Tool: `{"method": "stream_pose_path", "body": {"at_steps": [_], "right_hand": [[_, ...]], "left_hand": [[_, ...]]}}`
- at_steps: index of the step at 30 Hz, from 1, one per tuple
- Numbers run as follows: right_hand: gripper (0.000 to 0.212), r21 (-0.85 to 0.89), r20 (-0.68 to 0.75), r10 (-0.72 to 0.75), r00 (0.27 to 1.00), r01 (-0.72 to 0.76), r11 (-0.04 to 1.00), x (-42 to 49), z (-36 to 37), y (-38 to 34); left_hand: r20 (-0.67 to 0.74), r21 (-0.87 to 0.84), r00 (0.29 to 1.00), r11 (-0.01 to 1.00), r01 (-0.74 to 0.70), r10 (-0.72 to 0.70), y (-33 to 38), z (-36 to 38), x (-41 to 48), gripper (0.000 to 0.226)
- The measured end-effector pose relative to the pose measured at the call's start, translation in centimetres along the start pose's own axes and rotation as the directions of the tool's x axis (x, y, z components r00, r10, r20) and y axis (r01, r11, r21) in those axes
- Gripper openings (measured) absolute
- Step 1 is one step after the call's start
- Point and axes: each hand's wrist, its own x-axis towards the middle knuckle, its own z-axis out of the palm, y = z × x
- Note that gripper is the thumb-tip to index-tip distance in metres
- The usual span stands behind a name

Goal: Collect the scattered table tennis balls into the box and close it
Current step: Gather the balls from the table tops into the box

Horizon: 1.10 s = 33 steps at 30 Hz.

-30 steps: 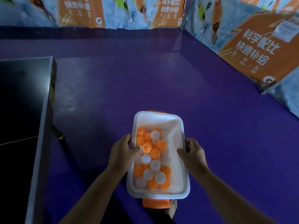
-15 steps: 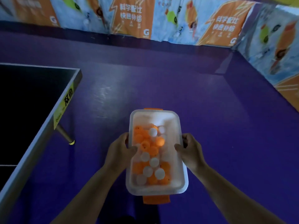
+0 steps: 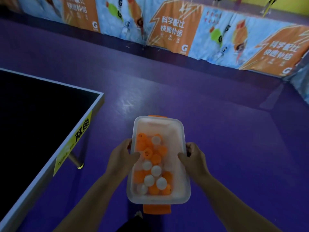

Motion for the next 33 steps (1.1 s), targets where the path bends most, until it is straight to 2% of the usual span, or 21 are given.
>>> {"method": "stream_pose_path", "body": {"at_steps": [12,17,22,26,29,33], "right_hand": [[0.021,-0.013,0.048,-0.032,0.998,0.032,0.999,22.9,3.9,-6.0],[0.022,-0.011,0.118,-0.085,0.989,0.087,0.996,34.8,5.8,-8.2],[0.021,0.009,0.221,-0.125,0.967,0.126,0.992,47.8,8.7,-12.3],[0.022,-0.011,0.316,-0.178,0.932,0.191,0.981,56.7,12.4,-16.5],[0.02,-0.043,0.39,-0.224,0.893,0.26,0.965,61.7,16.0,-19.7],[0.018,-0.045,0.49,-0.27,0.829,0.334,0.942,67.6,21.7,-24.6]], "left_hand": [[-0.069,-0.084,0.997,0.996,0.031,-0.037,2.1,-0.8,21.5,0.032],[-0.086,-0.119,0.992,0.99,0.08,-0.091,2.8,-0.4,31.8,0.027],[-0.163,-0.128,0.976,0.984,0.125,-0.145,4.8,-2.2,43.0,0.029],[-0.252,-0.128,0.939,0.97,0.208,-0.235,4.9,-4.3,50.3,0.036],[-0.358,-0.136,0.878,0.948,0.289,-0.319,3.7,-6.2,54.3,0.046],[-0.416,-0.227,0.807,0.907,0.355,-0.42,1.7,-9.7,59.4,0.046]]}}
